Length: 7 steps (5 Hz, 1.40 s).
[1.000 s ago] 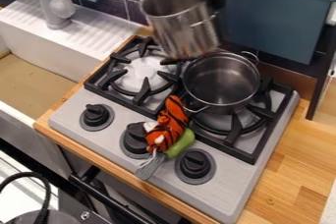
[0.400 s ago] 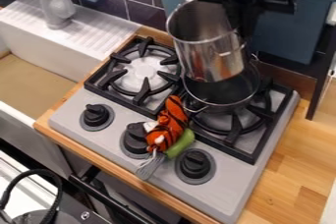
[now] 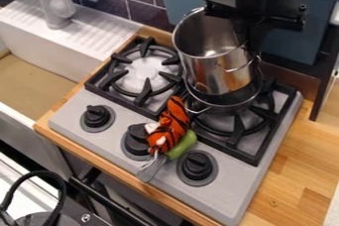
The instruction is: Put the silver pot over on the other pot
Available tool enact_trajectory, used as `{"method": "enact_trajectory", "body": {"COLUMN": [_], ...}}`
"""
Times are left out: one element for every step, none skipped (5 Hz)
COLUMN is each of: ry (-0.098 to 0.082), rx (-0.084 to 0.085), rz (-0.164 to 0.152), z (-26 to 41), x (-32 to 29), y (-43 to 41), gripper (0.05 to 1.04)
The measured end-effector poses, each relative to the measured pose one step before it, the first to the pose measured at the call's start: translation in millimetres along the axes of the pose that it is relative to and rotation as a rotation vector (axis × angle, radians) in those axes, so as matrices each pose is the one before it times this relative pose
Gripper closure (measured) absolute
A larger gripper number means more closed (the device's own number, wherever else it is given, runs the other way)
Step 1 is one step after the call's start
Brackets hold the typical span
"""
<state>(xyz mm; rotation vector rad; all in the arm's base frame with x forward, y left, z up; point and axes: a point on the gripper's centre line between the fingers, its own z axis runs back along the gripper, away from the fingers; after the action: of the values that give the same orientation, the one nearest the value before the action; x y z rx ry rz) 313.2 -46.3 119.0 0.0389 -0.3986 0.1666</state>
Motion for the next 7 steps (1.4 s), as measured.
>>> {"method": "enact_trajectory", "body": {"ry": [-0.0020,0.0043,0.0189,0.0089,-0.0016,-0.0064,-0.0119], "rx": [0.0122,0.0148,0.0244,0.0226,0.0284,-0.0050,-0.0034], "rz": [-0.0042,-0.0028,-0.0040,0.0012,0.0092,0.0089,0.0147], "z": [-4.75,-5.03,-8.74,-1.79,-1.83,1.30,2.61], "x": [-4.14,-2.44,-4.29,-0.69,3.88,3.12,5.41], "y": [-0.59,-1.82,-2.74,-1.25,-1.41,-0.92,0.00], "gripper": [1.029,1.029,1.029,1.009,0.866,0.622,0.325]}}
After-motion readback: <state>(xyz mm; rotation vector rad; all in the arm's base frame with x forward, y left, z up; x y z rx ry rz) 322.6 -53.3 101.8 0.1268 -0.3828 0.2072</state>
